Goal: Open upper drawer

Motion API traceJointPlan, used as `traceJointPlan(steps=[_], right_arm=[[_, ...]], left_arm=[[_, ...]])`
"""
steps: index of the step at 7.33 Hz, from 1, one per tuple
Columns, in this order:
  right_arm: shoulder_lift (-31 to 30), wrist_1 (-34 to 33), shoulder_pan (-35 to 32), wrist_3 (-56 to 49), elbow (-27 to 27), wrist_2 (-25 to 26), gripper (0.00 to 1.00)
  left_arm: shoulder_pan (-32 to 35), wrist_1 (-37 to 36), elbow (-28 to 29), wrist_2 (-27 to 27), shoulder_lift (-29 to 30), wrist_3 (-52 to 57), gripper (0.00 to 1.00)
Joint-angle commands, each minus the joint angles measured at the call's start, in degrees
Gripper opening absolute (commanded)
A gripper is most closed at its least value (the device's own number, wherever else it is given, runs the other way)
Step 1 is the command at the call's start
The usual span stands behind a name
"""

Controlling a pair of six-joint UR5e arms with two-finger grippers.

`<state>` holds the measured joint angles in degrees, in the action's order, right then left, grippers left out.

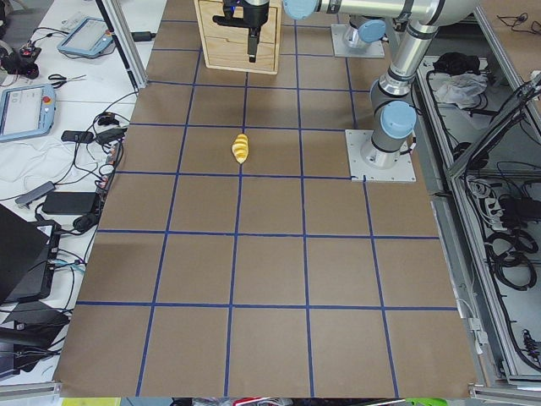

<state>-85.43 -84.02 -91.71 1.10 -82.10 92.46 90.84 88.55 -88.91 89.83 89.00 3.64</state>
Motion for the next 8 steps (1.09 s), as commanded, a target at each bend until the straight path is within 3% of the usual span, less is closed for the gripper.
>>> traceJointPlan(steps=[1, 4, 8], right_arm=[[0.00, 0.00, 0.04, 0.05, 0.01, 0.00, 1.00], [0.00, 0.00, -0.05, 0.05, 0.01, 0.00, 1.00], [0.00, 0.00, -0.05, 0.05, 0.01, 0.00, 1.00]], left_arm=[[-0.05, -0.13, -0.56, 0.00, -0.23, -0.12, 1.00], [-0.05, -0.48, -0.21, -0.09, 1.17, -0.73, 1.00], [2.14, -7.59, 0.32, -16.30, 7.22, -14.50, 1.00]])
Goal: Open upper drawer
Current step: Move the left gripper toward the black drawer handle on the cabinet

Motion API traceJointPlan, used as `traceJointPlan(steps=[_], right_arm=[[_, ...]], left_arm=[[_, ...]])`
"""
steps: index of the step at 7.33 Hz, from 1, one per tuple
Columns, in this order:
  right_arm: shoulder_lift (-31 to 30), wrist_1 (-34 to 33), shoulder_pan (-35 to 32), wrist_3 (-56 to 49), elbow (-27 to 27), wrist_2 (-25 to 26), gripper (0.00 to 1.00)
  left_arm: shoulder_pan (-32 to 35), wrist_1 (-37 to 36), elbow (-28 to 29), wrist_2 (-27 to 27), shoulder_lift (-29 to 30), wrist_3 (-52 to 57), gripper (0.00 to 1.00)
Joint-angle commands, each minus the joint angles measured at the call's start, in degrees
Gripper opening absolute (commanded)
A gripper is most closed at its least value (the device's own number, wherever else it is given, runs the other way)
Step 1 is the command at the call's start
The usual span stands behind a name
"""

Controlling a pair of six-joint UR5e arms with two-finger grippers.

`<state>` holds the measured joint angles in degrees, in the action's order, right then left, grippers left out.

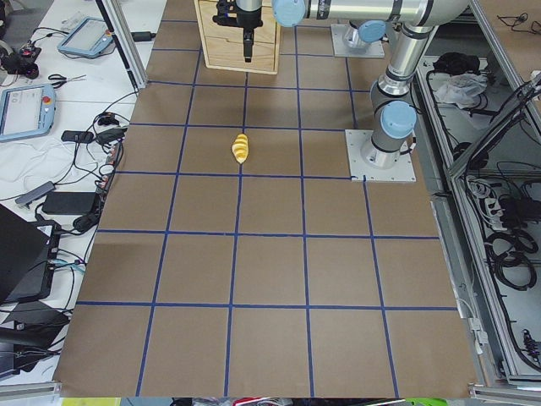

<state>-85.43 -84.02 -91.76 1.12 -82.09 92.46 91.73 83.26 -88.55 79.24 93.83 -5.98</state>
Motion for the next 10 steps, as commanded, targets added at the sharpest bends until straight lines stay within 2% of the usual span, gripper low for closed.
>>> traceJointPlan(steps=[1, 3, 5, 10], right_arm=[[0.00, 0.00, 0.00, 0.02, 0.00, 0.00, 1.00], [0.00, 0.00, 0.00, 0.02, 0.00, 0.00, 1.00], [0.00, 0.00, 0.00, 0.02, 0.00, 0.00, 1.00], [0.00, 0.00, 0.00, 0.02, 0.00, 0.00, 1.00]], left_arm=[[3.18, -7.62, -0.05, -8.37, 4.76, -11.62, 1.00], [8.36, -13.98, 0.39, -13.20, 8.89, -16.93, 1.00], [11.70, -19.78, 0.57, -15.60, 12.15, -19.94, 1.00], [14.27, -24.20, 0.22, -16.05, 15.41, -21.45, 0.99]])
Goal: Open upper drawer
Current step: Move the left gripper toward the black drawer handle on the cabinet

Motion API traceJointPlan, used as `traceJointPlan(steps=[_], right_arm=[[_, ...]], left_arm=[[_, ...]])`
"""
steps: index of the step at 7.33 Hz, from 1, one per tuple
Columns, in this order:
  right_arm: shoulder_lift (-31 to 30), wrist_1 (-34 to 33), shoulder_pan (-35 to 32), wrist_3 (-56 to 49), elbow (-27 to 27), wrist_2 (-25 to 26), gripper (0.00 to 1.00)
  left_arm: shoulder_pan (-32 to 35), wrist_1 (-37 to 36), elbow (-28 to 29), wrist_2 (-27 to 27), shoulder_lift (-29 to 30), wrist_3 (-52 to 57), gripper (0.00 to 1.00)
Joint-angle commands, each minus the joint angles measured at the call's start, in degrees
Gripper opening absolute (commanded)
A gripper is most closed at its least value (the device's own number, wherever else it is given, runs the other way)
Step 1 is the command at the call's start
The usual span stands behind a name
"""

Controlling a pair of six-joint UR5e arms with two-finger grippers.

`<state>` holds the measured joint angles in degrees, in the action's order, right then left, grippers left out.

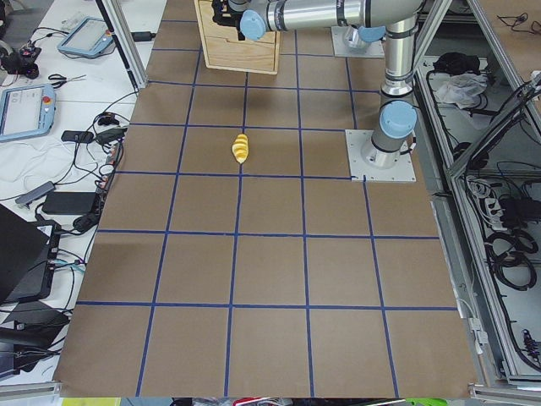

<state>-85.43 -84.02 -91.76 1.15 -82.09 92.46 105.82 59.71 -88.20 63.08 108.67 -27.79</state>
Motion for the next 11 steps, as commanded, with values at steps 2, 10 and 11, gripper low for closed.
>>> traceJointPlan(steps=[2, 10, 11], right_arm=[[0.00, 0.00, 0.09, 0.00, 0.00, 0.00, 1.00], [0.00, 0.00, 0.00, 0.00, 0.00, 0.00, 1.00], [0.00, 0.00, 0.09, 0.00, 0.00, 0.00, 1.00]], left_arm=[[0.18, -0.73, -0.48, 0.21, 1.28, 3.08, 1.00], [0.27, -1.26, -0.92, 2.65, 2.08, 7.58, 1.00], [0.27, -1.26, -1.00, 3.36, 2.08, 7.93, 1.00]])
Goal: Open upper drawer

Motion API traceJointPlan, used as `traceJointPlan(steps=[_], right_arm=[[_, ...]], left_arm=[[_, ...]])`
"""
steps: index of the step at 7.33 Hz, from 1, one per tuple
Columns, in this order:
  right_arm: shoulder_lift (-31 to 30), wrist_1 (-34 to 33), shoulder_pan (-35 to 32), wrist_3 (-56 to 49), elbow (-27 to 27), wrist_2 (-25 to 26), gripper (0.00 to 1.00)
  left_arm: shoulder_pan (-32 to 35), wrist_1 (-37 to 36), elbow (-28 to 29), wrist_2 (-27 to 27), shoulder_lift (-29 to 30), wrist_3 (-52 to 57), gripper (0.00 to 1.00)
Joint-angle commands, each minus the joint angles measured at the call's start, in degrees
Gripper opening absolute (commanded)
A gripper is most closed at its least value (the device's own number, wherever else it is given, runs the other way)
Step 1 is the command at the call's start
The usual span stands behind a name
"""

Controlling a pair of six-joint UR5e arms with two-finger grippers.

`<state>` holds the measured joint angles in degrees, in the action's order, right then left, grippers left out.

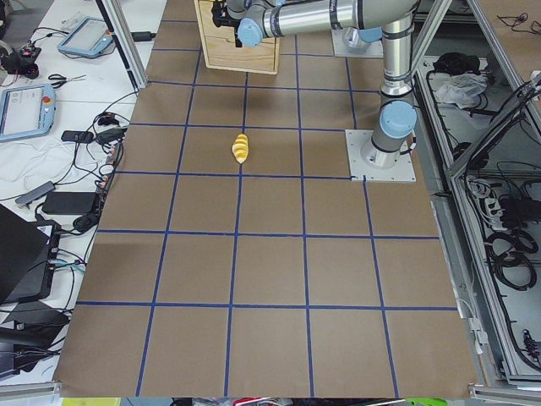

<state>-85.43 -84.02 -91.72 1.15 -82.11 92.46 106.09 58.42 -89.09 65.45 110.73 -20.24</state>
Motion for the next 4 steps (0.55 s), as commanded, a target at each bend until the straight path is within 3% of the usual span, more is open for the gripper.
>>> traceJointPlan(steps=[1, 4], right_arm=[[0.00, 0.00, 0.05, 0.00, 0.02, 0.00, 1.00], [0.00, 0.00, -0.04, 0.00, 0.02, 0.00, 1.00]], left_arm=[[0.00, 0.03, -0.12, 1.60, -0.08, 1.51, 1.00], [-0.70, 0.99, -0.38, 4.06, -1.57, 5.11, 1.00]])
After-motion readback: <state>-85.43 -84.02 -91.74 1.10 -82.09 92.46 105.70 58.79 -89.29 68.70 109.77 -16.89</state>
